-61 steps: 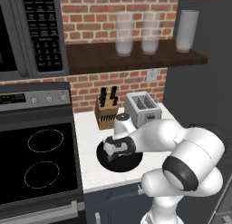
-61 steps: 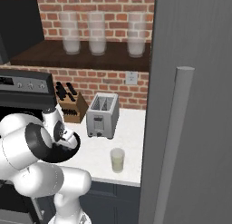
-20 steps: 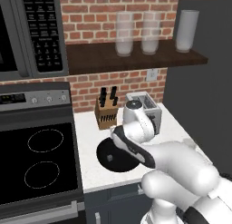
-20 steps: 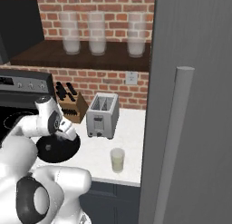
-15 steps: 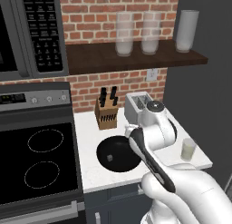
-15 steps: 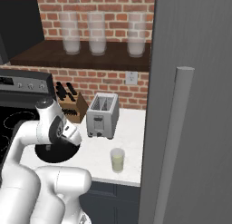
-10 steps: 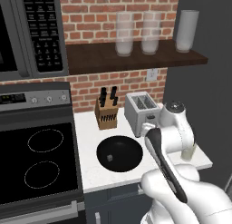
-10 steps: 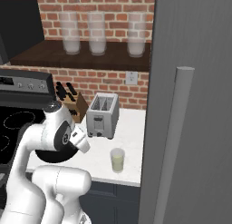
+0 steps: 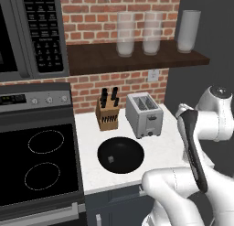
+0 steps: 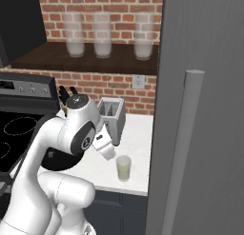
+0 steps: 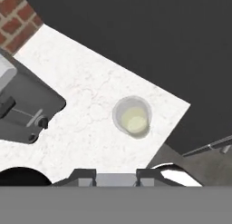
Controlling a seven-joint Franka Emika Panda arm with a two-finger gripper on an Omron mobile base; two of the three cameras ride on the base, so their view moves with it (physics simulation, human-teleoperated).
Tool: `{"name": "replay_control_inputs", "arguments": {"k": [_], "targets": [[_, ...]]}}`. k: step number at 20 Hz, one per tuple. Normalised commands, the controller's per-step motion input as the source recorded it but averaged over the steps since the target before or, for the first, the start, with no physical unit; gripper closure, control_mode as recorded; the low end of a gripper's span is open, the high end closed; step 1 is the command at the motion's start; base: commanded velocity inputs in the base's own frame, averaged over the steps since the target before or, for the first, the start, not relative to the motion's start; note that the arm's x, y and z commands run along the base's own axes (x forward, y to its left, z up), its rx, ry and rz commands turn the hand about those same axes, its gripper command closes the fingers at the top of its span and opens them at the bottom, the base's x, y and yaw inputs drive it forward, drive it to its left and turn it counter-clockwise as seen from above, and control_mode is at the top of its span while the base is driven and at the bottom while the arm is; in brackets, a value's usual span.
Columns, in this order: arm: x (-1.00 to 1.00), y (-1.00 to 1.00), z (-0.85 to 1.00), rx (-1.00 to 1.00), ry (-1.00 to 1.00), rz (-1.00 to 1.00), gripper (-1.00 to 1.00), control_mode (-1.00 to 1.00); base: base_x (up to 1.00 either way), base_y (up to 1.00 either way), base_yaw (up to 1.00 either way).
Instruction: Grab a lemon wedge from the fridge and one ice cube from the ice bowl, and put them in the glass of lemonade.
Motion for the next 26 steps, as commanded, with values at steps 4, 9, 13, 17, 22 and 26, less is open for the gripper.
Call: {"name": "replay_control_inputs", "arguments": {"k": [4,9,13,17,22,26], "targets": [[0.0,-0.71,0.22,0.01,0.0,-0.03,1.0,-1.0,0.0,0.0,0.0],[0.06,-0.48,-0.24,0.01,0.08,0.0,1.0,-1.0,0.0,0.0,0.0],[0.06,-0.06,-0.34,0.0,0.13,0.0,1.0,-1.0,0.0,0.0,0.0],[0.34,0.0,-0.35,0.0,0.12,0.0,1.0,-1.0,0.0,0.0,0.0],[0.39,0.0,-0.44,0.0,0.11,0.0,1.0,-1.0,0.0,0.0,0.0],[0.26,0.0,-0.58,0.0,0.11,0.0,1.0,-1.0,0.0,0.0,0.0]]}}
